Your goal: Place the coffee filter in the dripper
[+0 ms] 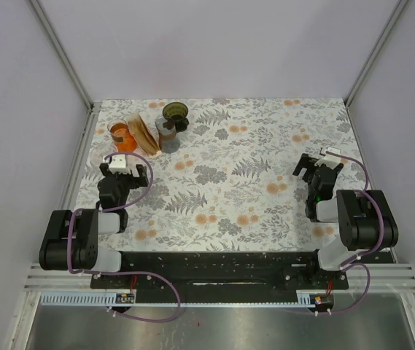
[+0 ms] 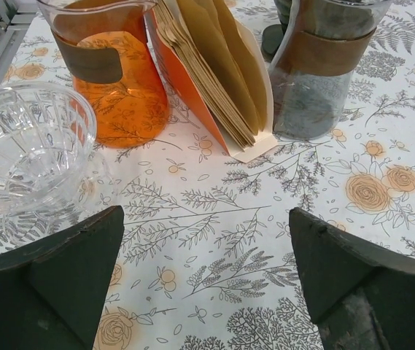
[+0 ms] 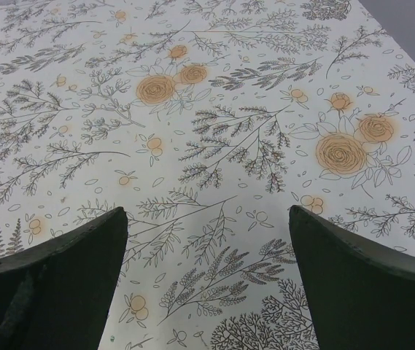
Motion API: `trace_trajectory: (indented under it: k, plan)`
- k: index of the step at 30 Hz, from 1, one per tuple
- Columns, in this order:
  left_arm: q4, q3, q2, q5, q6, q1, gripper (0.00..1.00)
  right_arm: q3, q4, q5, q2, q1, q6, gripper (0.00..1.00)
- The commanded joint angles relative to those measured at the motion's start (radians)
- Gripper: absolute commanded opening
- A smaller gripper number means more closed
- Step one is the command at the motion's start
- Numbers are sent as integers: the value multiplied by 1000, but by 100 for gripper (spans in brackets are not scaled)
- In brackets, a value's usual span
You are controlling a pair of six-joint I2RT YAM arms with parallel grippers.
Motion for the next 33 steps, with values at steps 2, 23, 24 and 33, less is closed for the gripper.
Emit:
trace_trajectory:
  k: [2,23,24,33]
  plan:
    - [28,32,-15,-11,12,-1,99,13,10,8,-87,-3,-17,99]
    - [-1120,660,-198,556,170,-9,84,569,-1165,-445,-481,67,188,91]
    - [-1193,715,-192,570,175,-13,84,578,-1183,-446,-483,75,190,91]
    - [-1682,1378,149,431,153,-29,71,698,-1305,-474,-429,121,145,90]
